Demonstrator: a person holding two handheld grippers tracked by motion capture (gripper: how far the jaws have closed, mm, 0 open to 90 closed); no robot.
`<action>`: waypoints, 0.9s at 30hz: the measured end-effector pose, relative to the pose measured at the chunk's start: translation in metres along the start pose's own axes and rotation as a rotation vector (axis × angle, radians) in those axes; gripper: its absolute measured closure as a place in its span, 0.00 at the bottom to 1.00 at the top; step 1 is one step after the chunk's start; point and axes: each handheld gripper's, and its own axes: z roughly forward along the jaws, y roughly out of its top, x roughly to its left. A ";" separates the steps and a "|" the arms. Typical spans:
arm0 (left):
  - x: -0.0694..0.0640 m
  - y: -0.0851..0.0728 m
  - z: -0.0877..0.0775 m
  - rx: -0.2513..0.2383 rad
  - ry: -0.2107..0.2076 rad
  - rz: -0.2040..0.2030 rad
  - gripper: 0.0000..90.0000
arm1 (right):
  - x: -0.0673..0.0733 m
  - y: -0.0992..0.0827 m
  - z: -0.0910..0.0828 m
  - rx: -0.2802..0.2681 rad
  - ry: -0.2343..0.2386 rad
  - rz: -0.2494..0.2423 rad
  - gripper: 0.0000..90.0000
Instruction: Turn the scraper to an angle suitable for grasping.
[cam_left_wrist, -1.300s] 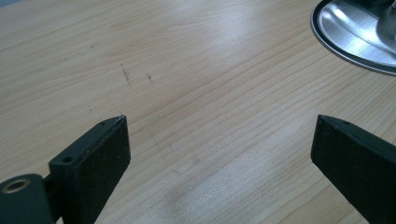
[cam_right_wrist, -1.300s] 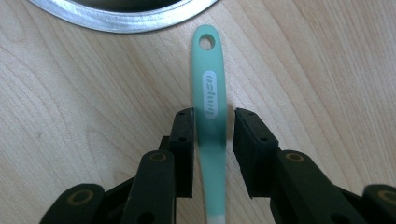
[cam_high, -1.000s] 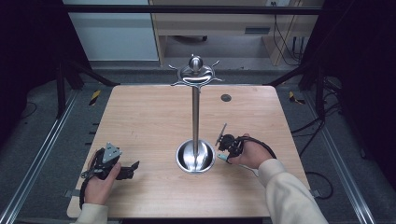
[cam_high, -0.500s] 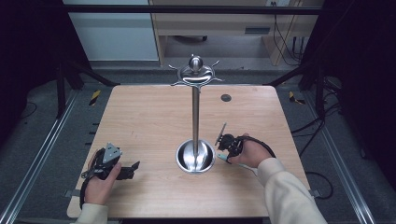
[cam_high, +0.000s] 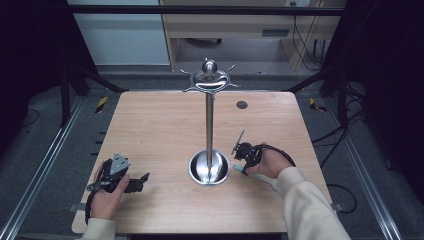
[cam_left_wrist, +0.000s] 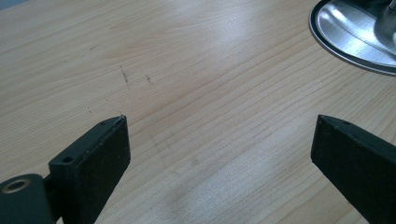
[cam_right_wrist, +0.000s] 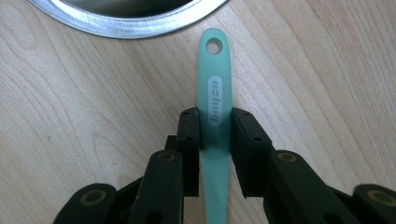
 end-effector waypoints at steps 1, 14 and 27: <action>0.000 0.000 0.000 0.001 0.001 0.003 0.05 | 0.000 -0.001 0.000 -0.003 0.000 -0.003 0.83; 0.000 0.000 0.000 0.002 0.001 0.001 0.05 | 0.001 -0.010 -0.031 -0.088 -0.028 0.024 0.83; 0.000 0.000 0.000 0.004 0.003 0.000 0.05 | -0.009 -0.024 -0.060 -0.175 -0.060 0.070 0.83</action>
